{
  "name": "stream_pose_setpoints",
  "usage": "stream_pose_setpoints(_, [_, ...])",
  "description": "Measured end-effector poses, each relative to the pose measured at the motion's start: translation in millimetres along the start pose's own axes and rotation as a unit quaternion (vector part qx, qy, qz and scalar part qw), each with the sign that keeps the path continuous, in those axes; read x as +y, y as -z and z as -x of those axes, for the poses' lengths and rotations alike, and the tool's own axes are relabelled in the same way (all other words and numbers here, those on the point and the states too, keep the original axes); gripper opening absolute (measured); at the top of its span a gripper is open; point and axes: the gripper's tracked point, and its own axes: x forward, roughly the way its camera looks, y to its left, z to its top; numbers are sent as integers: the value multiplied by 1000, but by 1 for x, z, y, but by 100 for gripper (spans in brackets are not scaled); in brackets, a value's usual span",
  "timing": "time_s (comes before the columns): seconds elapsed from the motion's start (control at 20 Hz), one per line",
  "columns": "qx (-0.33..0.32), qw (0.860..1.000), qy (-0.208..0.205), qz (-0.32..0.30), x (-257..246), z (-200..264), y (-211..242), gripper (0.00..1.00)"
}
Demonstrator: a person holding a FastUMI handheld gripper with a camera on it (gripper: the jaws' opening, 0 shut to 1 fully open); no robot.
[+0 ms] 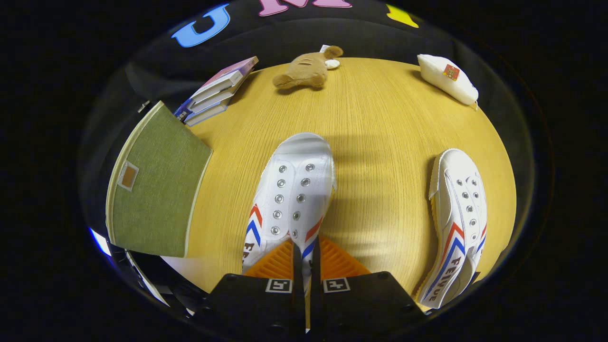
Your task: Open the storage box then place both shoes into the box .Put the left shoe in first, then the right shoe, with the right side of both shoes facing outward in a uniform manner.
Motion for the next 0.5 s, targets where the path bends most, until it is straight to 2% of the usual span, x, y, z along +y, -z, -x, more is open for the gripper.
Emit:
stream_pose_setpoints(0.05, [-3, 1000, 2, -10, 1, -1, -1, 6])
stream_pose_setpoints(0.25, [-21, 999, 14, -25, 14, 13, -4, 6])
stream_pose_setpoints(0.5, [-55, 997, 20, -41, 35, 52, -17, 6])
